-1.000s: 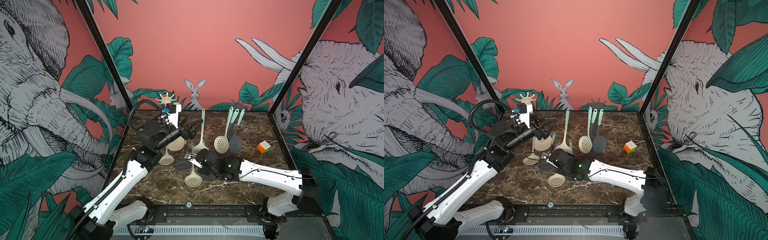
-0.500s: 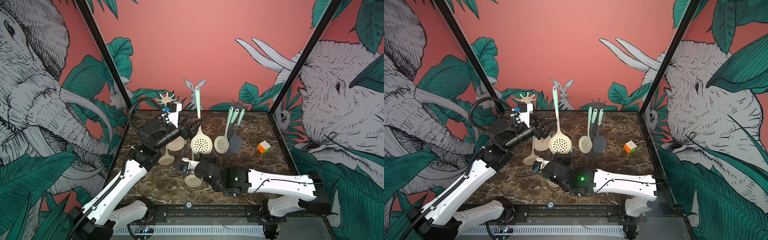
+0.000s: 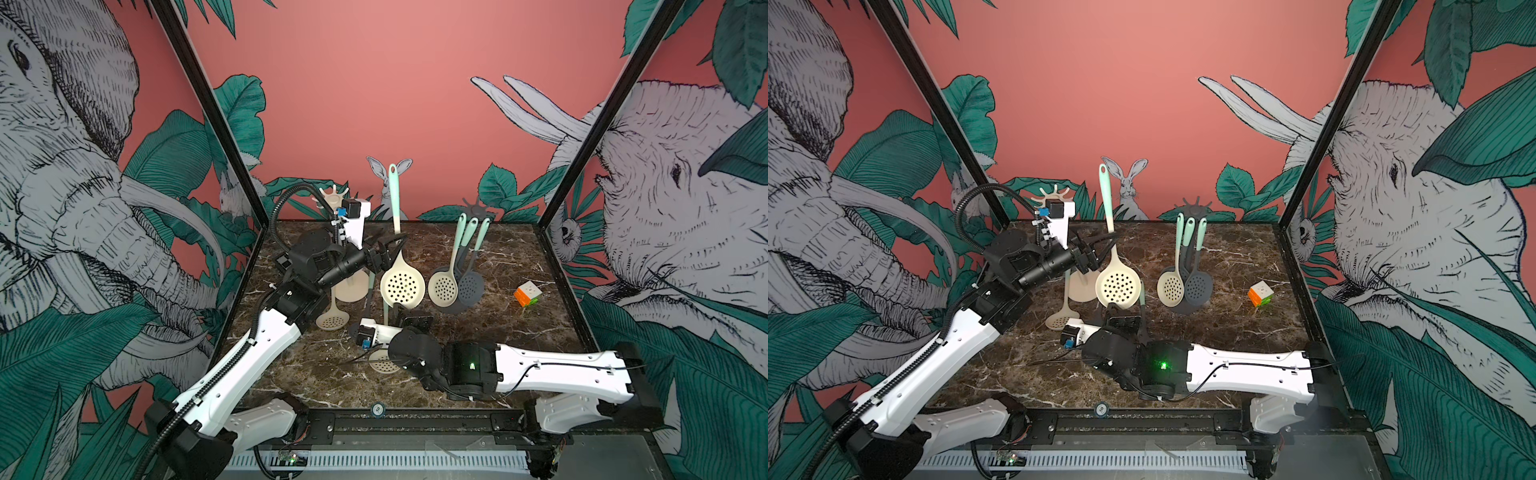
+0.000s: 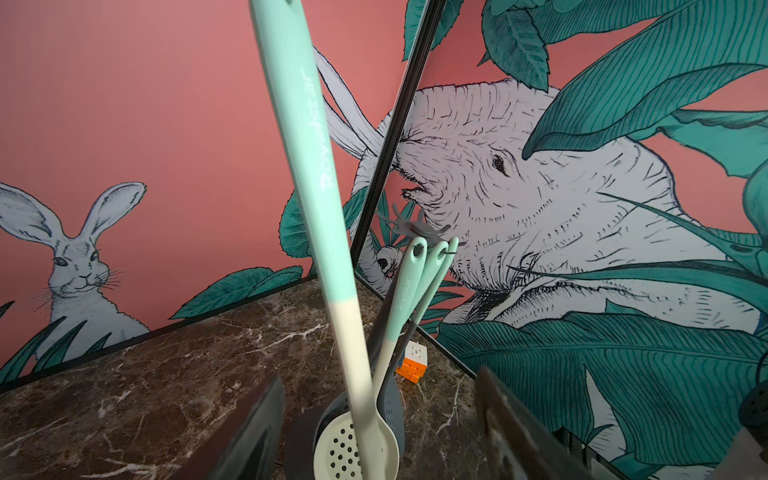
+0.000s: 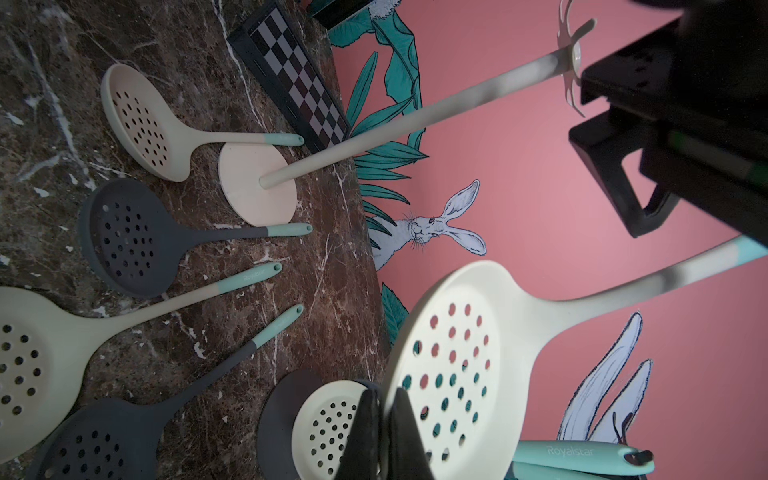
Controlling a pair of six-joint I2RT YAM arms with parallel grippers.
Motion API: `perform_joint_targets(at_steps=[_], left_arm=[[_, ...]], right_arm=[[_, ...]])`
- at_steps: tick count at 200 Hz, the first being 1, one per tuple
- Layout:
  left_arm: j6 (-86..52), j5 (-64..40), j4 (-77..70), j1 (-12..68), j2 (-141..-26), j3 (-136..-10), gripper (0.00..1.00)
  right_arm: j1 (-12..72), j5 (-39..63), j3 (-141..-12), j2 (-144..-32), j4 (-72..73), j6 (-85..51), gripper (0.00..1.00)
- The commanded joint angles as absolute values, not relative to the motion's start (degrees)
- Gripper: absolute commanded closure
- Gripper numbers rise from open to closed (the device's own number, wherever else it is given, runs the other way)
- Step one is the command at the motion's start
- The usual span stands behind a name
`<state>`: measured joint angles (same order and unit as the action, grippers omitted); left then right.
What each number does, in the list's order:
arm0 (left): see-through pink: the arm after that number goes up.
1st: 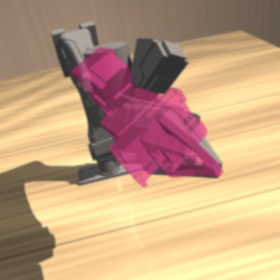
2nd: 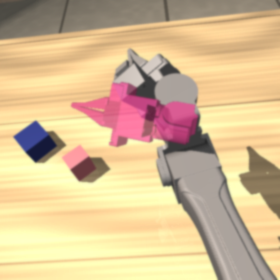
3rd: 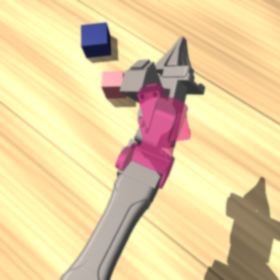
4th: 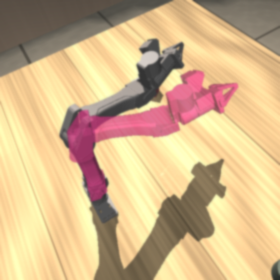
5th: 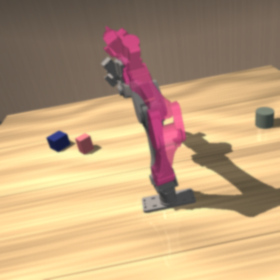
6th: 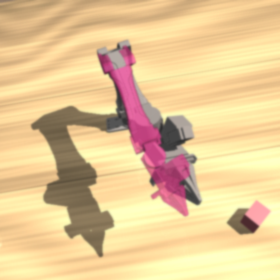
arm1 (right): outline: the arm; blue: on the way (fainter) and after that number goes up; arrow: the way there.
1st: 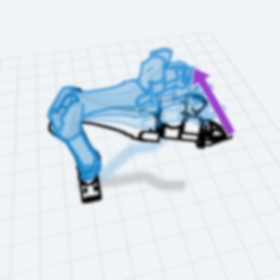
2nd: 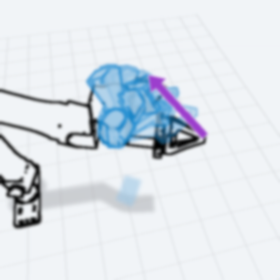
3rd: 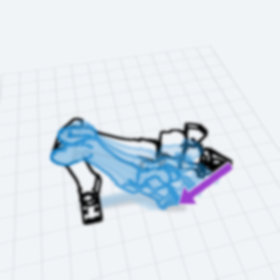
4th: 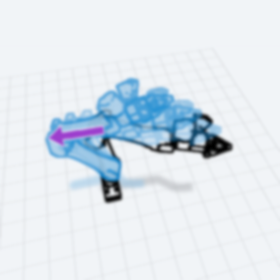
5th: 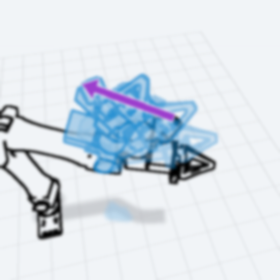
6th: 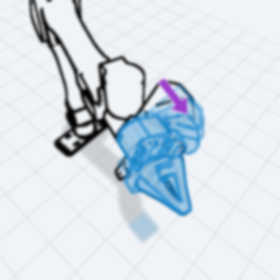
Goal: Hang the skimmer on the kitchen utensil rack
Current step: Pick up the skimmer from the center of the board.
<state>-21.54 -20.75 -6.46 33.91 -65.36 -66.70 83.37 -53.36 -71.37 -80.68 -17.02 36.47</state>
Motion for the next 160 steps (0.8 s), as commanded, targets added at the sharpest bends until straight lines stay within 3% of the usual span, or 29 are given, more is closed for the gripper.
perform_joint_targets(at_steps=[1,27,70,78,129,160], left_arm=[[-22.73,-23.17,-7.89,33.57,-66.13,-68.5,0.34],[-23.61,-24.0,-8.88,33.6,-67.3,-68.91,0.52],[-24.64,-23.7,-10.76,33.48,-67.52,-68.56,1.0],[-24.66,-23.52,-11.13,33.44,-67.49,-68.35,1.0],[-24.43,-23.7,-13.12,33.46,-67.41,-67.99,1.0],[-26.35,-27.47,-17.41,33.48,-68.07,-67.17,1.0]], right_arm=[[84.07,-55.68,-70.99,-78.98,-13.68,37.17,1.0],[84.07,-55.86,-70.67,-79.1,-13.41,37.1,1.0],[84.07,-55.35,-69.64,-78.71,-14.66,33.15,1.0],[84.02,-54.23,-69.21,-77.93,-15.43,30.99,1.0],[83.65,-39.43,-65.42,-66.92,-16.24,16.59,0.52],[79.47,-30.76,-64.68,-60.46,-12.17,5.8,0.47]])
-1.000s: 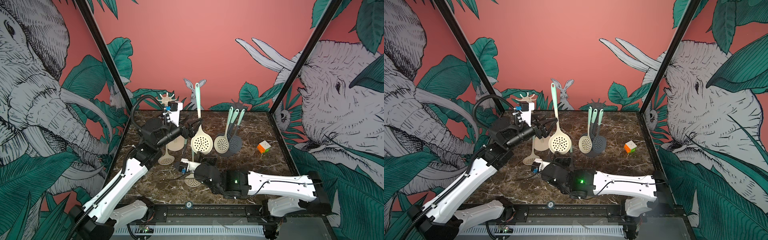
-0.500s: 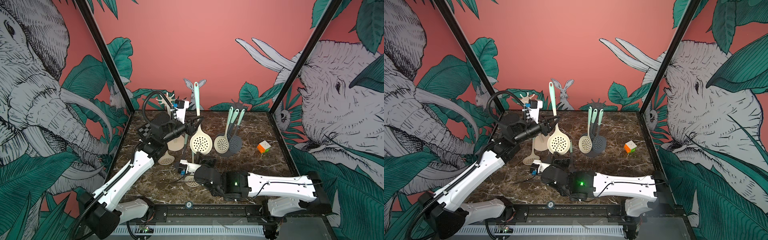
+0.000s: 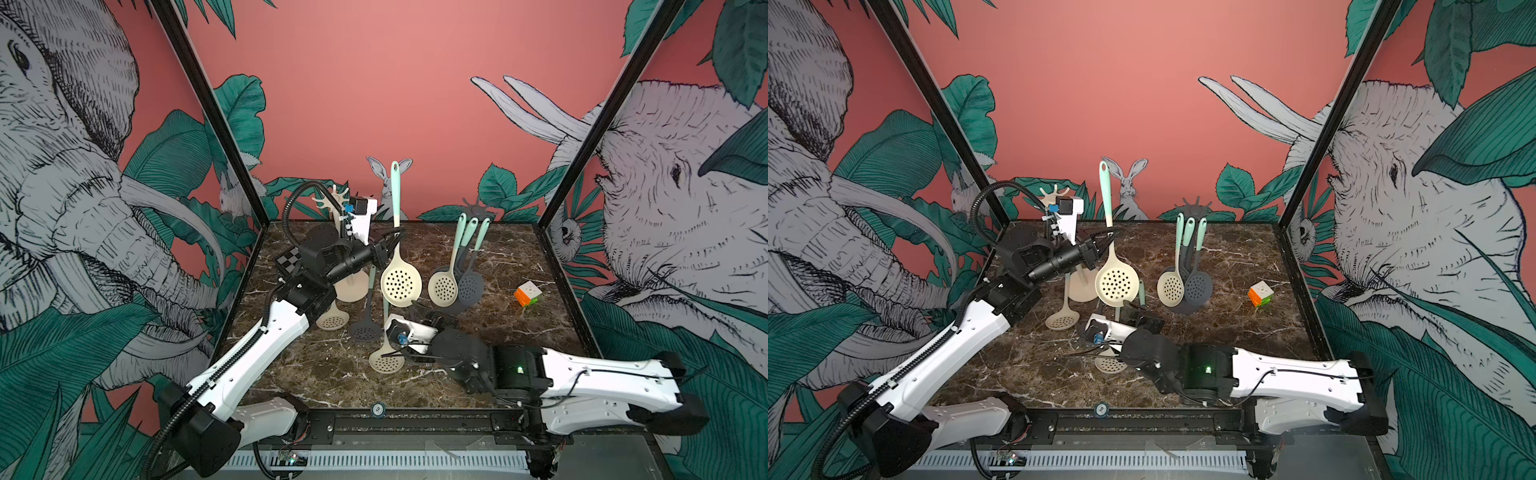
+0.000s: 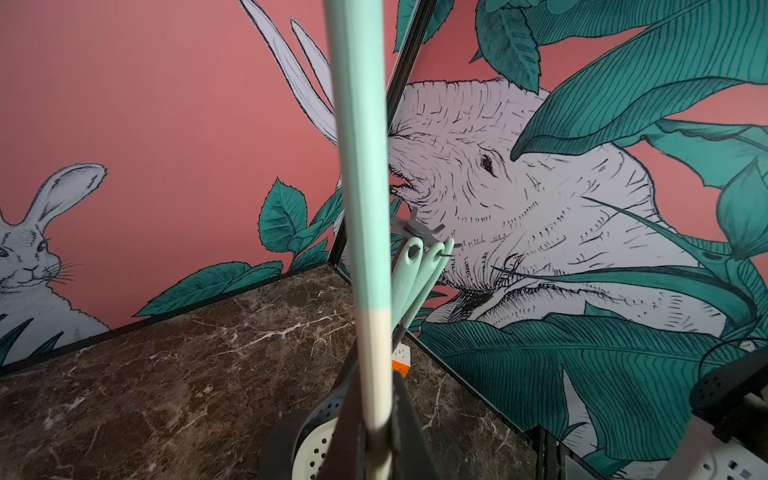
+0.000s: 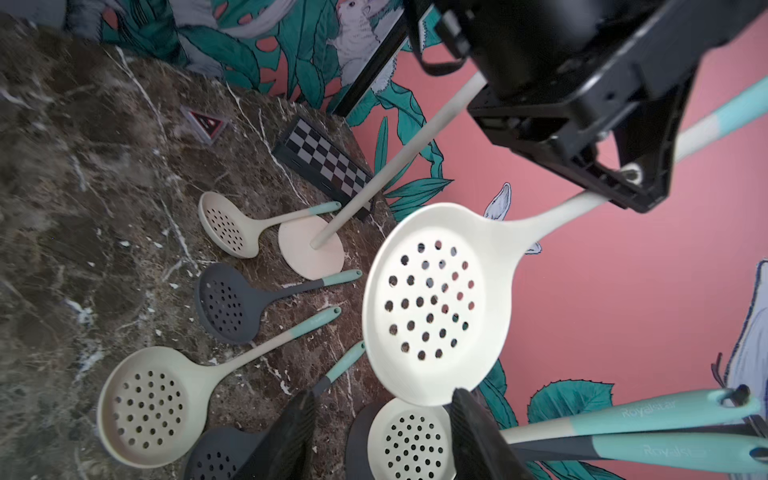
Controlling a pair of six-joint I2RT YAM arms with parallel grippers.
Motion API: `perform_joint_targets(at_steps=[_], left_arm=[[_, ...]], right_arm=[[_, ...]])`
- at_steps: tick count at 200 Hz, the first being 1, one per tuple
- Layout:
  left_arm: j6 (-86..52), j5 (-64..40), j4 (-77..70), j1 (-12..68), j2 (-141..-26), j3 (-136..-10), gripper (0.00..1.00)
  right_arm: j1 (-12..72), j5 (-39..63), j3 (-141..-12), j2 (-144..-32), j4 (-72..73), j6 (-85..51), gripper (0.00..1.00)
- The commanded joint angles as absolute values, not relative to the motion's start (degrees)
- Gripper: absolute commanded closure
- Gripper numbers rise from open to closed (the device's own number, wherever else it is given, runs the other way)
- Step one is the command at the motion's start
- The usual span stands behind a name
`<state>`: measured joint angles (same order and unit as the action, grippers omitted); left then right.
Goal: Hang the skimmer on the kitchen utensil rack
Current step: Pick up the skimmer from the center of the board.
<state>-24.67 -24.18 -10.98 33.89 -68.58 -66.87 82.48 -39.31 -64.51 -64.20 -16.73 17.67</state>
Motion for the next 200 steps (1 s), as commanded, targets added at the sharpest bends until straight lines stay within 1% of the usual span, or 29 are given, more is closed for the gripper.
perform_joint_targets(at_steps=[1,18,29,66,95,139,200], left_arm=[[-26.45,-27.58,-17.58,33.44,-68.09,-67.16,1.0],[-29.34,-29.29,-20.26,33.41,-68.36,-66.56,1.0],[-30.45,-29.53,-21.09,33.46,-68.24,-66.18,1.0],[-31.06,-29.28,-21.03,33.45,-68.11,-65.36,1.0],[-32.58,-30.99,-22.97,33.56,-68.2,-64.62,1.0],[-34.74,-33.79,-25.93,33.66,-67.86,-63.42,1.0],[-37.04,-38.1,-29.54,33.66,-68.87,-63.2,1.0]], right_arm=[[79.24,-30.59,-64.86,-60.38,-12.19,5.18,0.47],[75.65,-28.96,-67.68,-60.37,-12.69,-3.83,0.48],[74.44,-28.81,-68.74,-60.71,-11.54,-7.06,0.48],[71.41,-31.02,-73.39,-64.73,-9.25,-10.34,0.47],[68.11,-28.69,-77.15,-68.63,-9.21,-12.02,0.47],[61.38,-19.64,-75.68,-69.56,-5.81,-17.65,0.49],[56.97,-7.69,-73.04,-69.37,-2.32,-20.27,0.52]])
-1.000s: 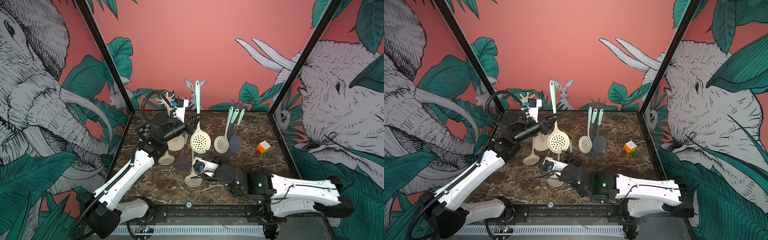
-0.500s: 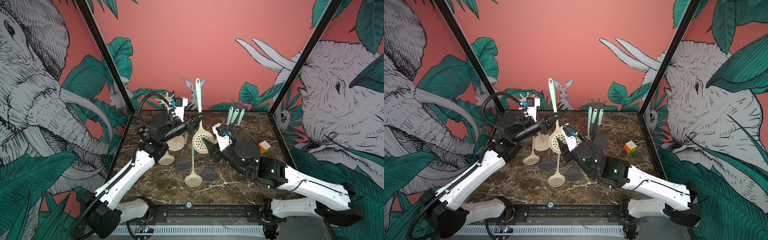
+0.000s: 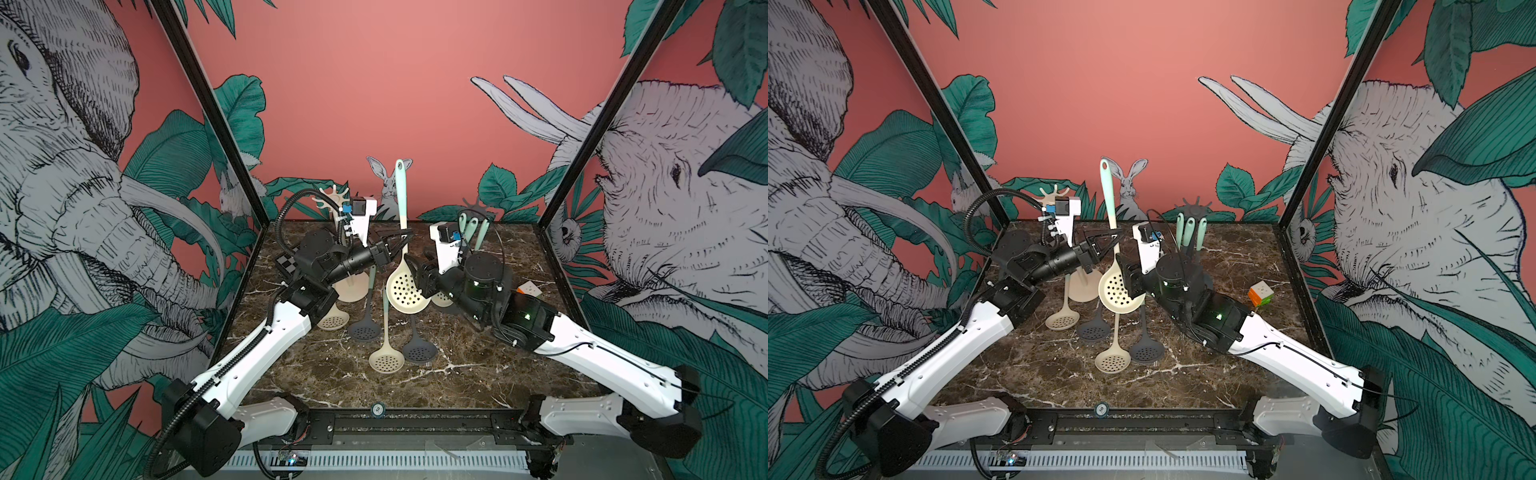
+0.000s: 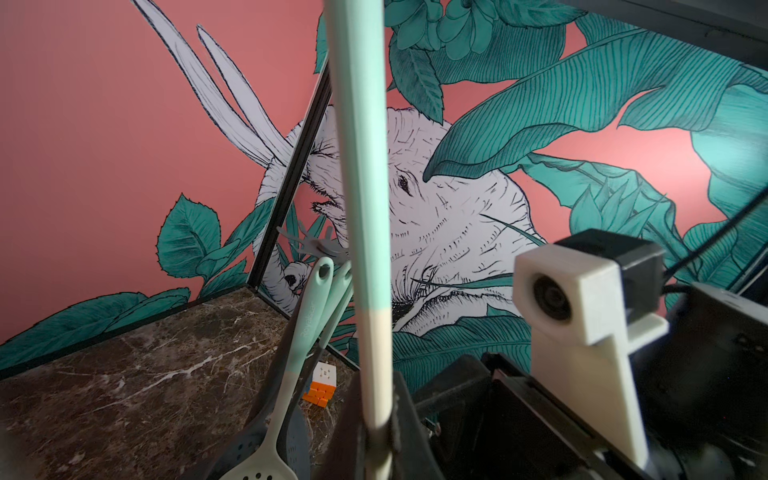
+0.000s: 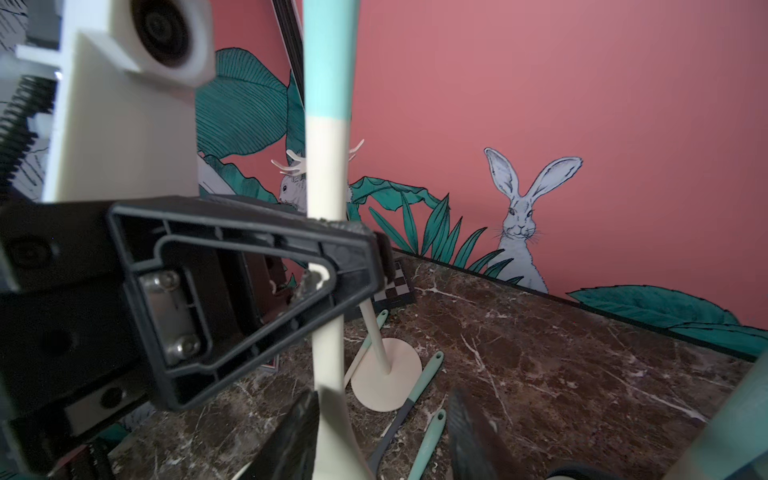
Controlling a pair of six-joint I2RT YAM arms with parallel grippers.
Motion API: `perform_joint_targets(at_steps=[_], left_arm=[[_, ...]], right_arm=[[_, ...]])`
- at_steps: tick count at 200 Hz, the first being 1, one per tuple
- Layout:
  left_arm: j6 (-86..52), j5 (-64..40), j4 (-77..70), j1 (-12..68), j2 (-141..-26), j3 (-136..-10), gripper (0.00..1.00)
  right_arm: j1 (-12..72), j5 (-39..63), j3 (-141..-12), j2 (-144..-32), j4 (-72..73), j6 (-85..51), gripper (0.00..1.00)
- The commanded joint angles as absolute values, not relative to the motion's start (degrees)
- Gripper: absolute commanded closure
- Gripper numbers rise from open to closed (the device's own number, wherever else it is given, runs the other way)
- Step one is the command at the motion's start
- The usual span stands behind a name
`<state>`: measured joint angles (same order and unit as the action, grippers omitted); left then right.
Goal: Hang the skimmer on the kitchen utensil rack
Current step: Pick up the skimmer from the center of the board.
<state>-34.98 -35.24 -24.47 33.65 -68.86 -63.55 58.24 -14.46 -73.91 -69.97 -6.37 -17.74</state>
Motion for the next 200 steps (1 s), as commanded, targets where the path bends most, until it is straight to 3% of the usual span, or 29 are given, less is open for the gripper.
perform_joint_targets(at_steps=[1,31,58,78,97,109,156,200], left_arm=[[-37.07,-38.12,-29.62,33.66,-68.84,-63.19,1.0],[-38.68,-39.01,-31.98,33.62,-69.55,-62.93,1.0],[-39.97,-41.26,-33.74,33.66,-70.06,-63.28,1.0],[-40.47,-42.44,-34.28,33.6,-70.24,-63.46,1.0],[-40.37,-42.75,-34.43,33.66,-70.07,-63.24,1.0],[-40.13,-42.96,-34.71,33.66,-69.73,-63.11,1.0],[-36.49,-41.86,-32.86,33.66,-66.94,-62.66,0.55],[-34.92,-44.38,-30.74,33.66,-68.31,-64.56,0.44]], right_arm=[[56.87,-7.58,-72.99,-69.4,-2.3,-20.37,0.52],[55.73,-5.39,-73.0,-70.17,-2.69,-21.57,0.55],[54.78,-2.97,-71.3,-69.72,0.72,-22.47,0.65],[53.71,-1.15,-70.59,-69.32,2.34,-22.84,0.79],[52.48,1.12,-69.88,-68.86,3.15,-23.1,1.0],[51.95,2.91,-69.28,-68.19,3.46,-22.62,1.0],[48.9,9.83,-65.06,-61.11,1.28,-19.33,1.0],[45.01,20.88,-61.79,-53.53,-4.35,-17.61,1.0]])
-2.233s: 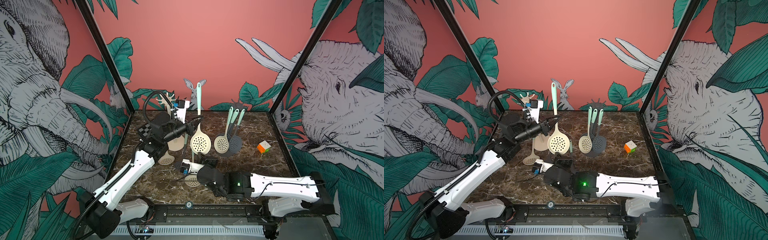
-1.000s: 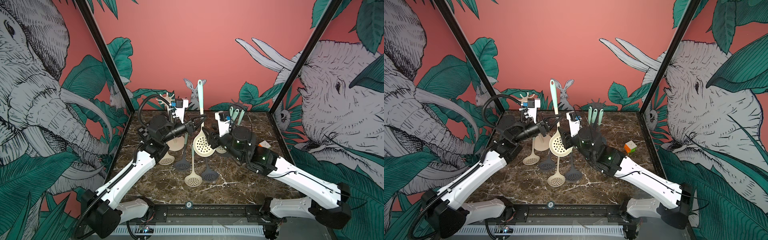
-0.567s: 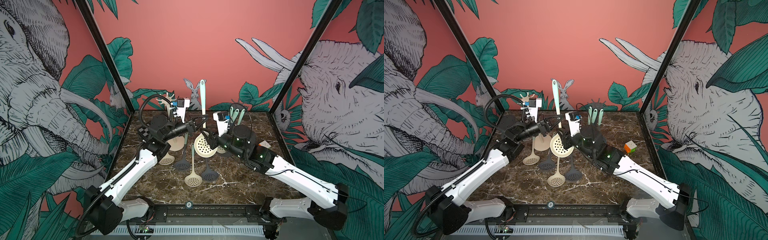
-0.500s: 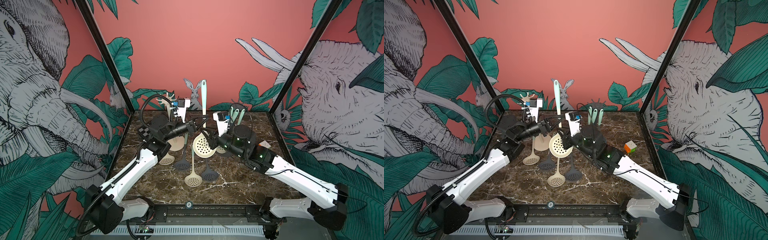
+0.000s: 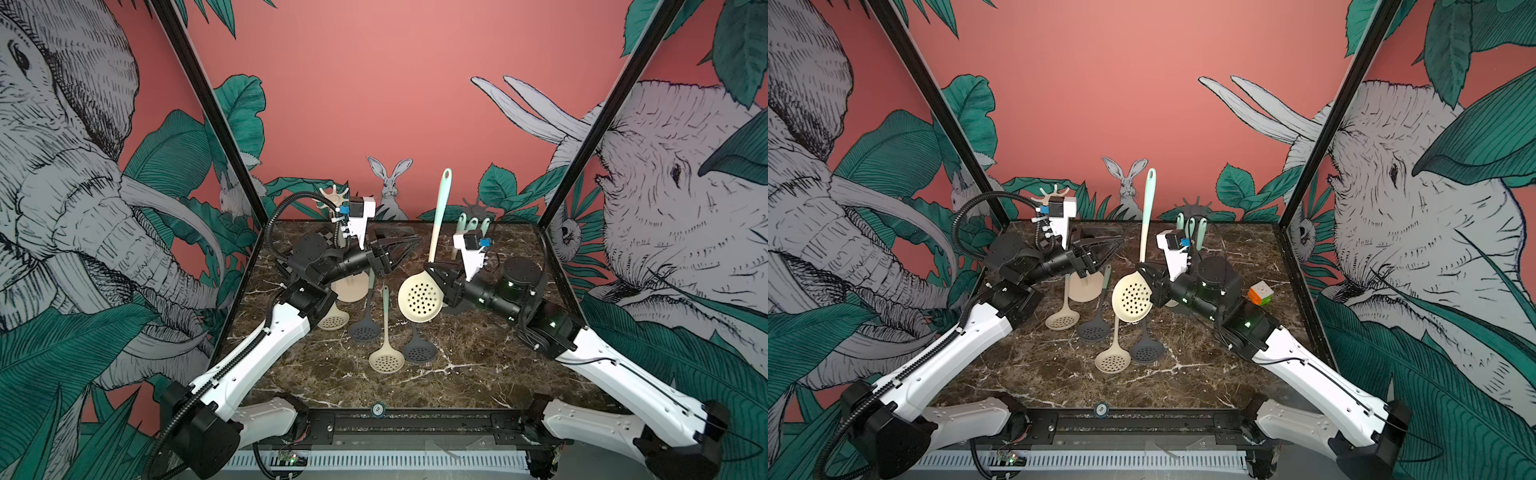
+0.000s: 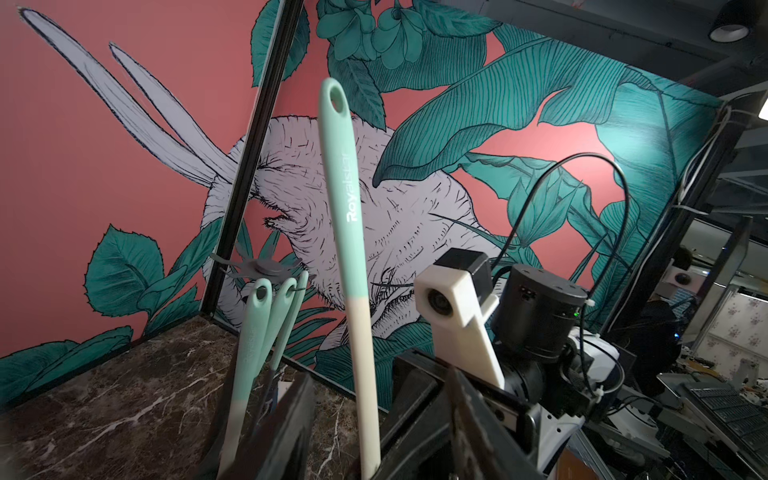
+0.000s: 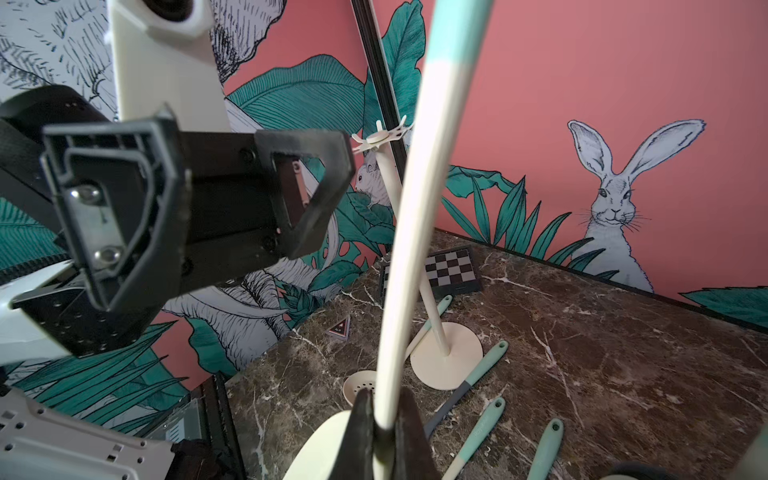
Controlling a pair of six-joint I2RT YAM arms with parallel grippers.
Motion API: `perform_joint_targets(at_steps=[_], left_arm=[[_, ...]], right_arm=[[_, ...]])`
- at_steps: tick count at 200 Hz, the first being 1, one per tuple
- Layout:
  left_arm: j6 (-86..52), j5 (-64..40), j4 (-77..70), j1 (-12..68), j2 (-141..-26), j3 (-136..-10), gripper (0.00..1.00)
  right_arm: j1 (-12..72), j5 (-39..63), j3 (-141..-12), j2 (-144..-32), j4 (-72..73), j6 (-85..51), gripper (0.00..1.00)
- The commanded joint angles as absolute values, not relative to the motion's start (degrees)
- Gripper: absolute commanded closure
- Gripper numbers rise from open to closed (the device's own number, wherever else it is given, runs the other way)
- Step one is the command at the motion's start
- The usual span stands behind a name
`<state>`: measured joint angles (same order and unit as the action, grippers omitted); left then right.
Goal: Hang the skimmer on the kitchen utensil rack
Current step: Pick up the skimmer from the center of the board.
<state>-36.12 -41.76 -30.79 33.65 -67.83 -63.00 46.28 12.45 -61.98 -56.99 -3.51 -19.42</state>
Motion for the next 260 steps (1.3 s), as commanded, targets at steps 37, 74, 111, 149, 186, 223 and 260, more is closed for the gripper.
perform_joint_targets(at_steps=[37,74,111,149,186,223,260], left_arm=[[-36.62,-50.8,-32.94,36.26,-74.07,-68.8,0.42],[-36.07,-51.69,-34.51,39.24,-76.29,-70.66,0.48],[-35.71,-50.9,-33.94,39.55,-75.7,-70.01,0.53],[-34.96,-51.15,-33.07,39.63,-75.19,-69.86,0.55],[-34.89,-51.87,-32.52,39.74,-76.16,-70.79,0.78],[-34.34,-52.24,-31.39,39.77,-76.33,-71.19,0.89],[-34.28,-52.66,-31.01,39.73,-76.22,-70.98,0.78]], right_arm=[[44.65,29.27,-61.27,-53.95,-6.46,-18.54,1.0],[44.65,29.27,-59.31,-54.8,-4.51,-19.81,1.0],[44.64,28.08,-58.63,-54.34,-4.95,-19.1,1.0],[44.39,28.55,-58.92,-54.3,-5.71,-18.83,1.0],[44.31,28.0,-59.32,-54.93,-7.12,-18.65,1.0],[43.99,27.52,-59.4,-55.28,-8.34,-18.85,1.0],[43.77,27.86,-59.4,-55.28,-8.2,-19.15,1.0]])
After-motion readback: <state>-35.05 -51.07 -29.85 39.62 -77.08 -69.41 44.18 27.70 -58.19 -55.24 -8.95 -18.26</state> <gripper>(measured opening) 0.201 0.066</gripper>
